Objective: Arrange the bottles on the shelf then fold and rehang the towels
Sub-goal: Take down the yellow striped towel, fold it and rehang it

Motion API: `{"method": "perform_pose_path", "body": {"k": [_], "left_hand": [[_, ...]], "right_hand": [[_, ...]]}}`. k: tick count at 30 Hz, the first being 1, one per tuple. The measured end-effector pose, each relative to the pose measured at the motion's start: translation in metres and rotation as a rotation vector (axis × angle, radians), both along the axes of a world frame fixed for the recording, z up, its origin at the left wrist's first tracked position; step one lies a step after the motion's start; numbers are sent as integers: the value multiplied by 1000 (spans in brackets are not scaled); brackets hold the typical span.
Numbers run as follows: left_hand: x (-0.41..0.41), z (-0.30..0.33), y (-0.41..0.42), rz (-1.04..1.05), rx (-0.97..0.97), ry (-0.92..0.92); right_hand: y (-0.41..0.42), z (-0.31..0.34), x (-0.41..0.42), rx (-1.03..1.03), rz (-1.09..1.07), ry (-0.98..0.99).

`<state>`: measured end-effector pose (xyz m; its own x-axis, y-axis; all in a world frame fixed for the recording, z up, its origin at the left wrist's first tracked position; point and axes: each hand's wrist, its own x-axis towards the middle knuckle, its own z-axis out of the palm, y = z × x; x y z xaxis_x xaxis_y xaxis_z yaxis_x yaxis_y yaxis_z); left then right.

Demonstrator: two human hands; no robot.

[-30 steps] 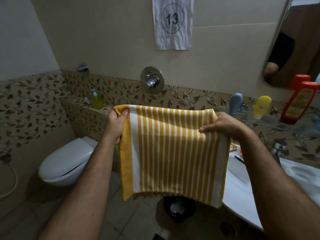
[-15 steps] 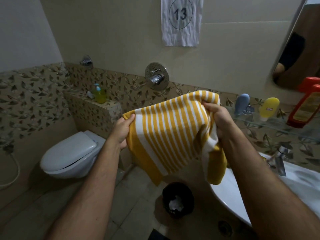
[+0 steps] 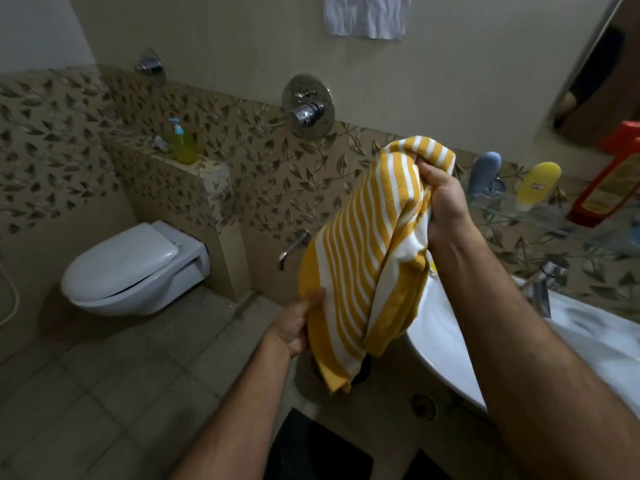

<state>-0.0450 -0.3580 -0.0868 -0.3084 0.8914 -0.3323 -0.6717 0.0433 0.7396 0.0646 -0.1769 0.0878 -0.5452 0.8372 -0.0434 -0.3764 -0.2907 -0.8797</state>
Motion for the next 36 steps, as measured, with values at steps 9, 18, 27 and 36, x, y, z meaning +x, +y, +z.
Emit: {"method": "perform_pose_path", "body": {"k": [9,18,27,36], "left_hand": [[-15,49,29,171,116,47],[20,104,68,346,175,-32],[26,110,86,490,65,13],[-28,108,30,316,-207,435]], "right_hand": [[19,-33,59,-122,53,-154],[66,-55,101,-214,198,78],[55,-143,119,-200,390,-82],[89,-89,128,-48,170,-322]]}}
